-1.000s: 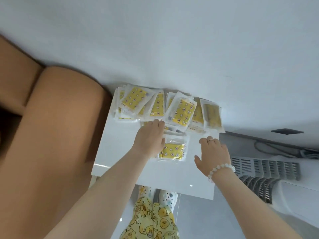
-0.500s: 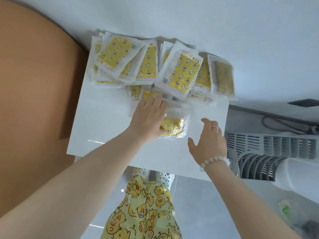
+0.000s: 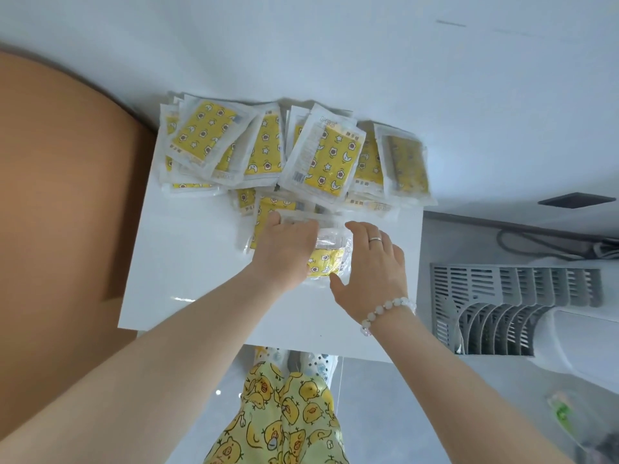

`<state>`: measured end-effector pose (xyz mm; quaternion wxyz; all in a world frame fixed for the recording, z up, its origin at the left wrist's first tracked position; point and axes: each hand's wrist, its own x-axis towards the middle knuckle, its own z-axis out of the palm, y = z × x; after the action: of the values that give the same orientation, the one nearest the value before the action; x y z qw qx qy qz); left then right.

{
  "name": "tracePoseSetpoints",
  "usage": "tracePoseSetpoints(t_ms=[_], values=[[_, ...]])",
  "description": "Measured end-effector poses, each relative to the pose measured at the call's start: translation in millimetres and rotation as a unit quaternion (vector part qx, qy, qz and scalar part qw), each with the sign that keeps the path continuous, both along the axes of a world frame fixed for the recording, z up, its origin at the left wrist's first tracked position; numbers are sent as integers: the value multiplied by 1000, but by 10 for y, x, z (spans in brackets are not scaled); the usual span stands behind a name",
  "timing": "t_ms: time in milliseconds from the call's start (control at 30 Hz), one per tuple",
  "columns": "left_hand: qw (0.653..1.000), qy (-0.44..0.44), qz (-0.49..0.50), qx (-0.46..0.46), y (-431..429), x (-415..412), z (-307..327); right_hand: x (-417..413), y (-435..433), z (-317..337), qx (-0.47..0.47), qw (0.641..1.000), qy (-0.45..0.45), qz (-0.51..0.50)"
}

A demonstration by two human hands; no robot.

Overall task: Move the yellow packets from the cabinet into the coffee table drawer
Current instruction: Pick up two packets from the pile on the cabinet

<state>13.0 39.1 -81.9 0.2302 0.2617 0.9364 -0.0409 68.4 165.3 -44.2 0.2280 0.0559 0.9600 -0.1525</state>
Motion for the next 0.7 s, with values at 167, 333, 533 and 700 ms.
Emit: tracePoseSetpoints(t_ms=[167, 333, 533, 700], values=[[992, -74, 64, 79, 25, -57, 102, -195, 62, 36, 27, 999, 0, 19], [976, -104, 143, 127, 52, -60, 195, -249, 83, 72, 45, 998, -11, 46], [961, -161, 167, 150, 68, -117, 404, -178, 18, 84, 21, 997, -37, 60], [968, -203, 90, 119, 29, -204, 645, -38, -99, 111, -159, 982, -83, -62]])
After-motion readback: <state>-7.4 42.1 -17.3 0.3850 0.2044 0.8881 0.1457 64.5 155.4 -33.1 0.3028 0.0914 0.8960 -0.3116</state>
